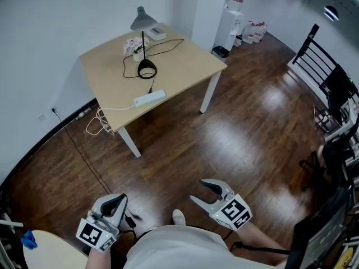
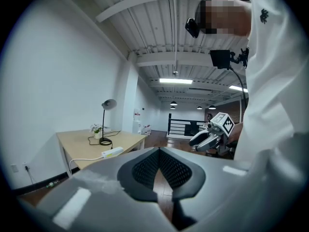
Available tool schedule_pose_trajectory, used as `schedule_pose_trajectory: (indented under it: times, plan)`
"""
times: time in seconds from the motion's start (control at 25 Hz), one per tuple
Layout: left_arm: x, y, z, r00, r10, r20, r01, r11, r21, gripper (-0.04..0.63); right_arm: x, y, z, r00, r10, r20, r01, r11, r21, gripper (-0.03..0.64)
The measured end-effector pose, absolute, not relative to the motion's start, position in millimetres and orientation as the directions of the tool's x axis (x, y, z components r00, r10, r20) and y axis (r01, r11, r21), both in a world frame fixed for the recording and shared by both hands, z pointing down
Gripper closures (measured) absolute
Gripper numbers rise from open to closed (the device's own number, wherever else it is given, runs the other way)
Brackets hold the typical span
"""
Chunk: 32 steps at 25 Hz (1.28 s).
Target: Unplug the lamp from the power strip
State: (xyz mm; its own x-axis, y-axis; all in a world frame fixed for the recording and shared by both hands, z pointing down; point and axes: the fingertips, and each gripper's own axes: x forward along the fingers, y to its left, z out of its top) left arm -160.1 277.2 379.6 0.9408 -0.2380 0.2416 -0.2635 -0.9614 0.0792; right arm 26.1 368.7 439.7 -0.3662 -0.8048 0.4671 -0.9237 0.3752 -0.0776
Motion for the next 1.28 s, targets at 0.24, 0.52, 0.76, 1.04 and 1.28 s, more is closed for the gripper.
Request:
schedule_pose_trajectory:
  times: [0.24, 0.52, 0.76, 1.04, 1.28]
  plan:
    - [-173, 313, 354, 0.957, -0.185, 0.224, -0.202, -0.978, 0.053, 0.592, 0, 399, 406, -0.339, -0.849, 0.406, -0.940, 0.326, -0.104, 0.396]
    - [-192, 340, 352, 0.963, -0.171, 0.210, -0.187, -0.981, 0.055, 0.592, -42, 410, 381, -0.396, -0.843, 0.365, -0.917, 0.384, -0.108, 0.397]
    - [-199, 363, 351, 0.966, -0.152, 0.210, -0.173, -0.981, 0.083, 0.592, -54, 415, 366, -0.411, -0.846, 0.340, -0.910, 0.404, -0.094, 0.399]
    - [-199, 376, 356, 0.967, -0.144, 0.210, -0.166, -0.981, 0.096, 0.592, -57, 426, 367, -0.413, -0.835, 0.363, -0.906, 0.416, -0.072, 0.399]
    - [-198, 380, 357, 0.967, -0.140, 0.213, -0.163, -0.982, 0.095, 0.592, -59, 428, 370, -0.413, -0.831, 0.372, -0.904, 0.423, -0.059, 0.403]
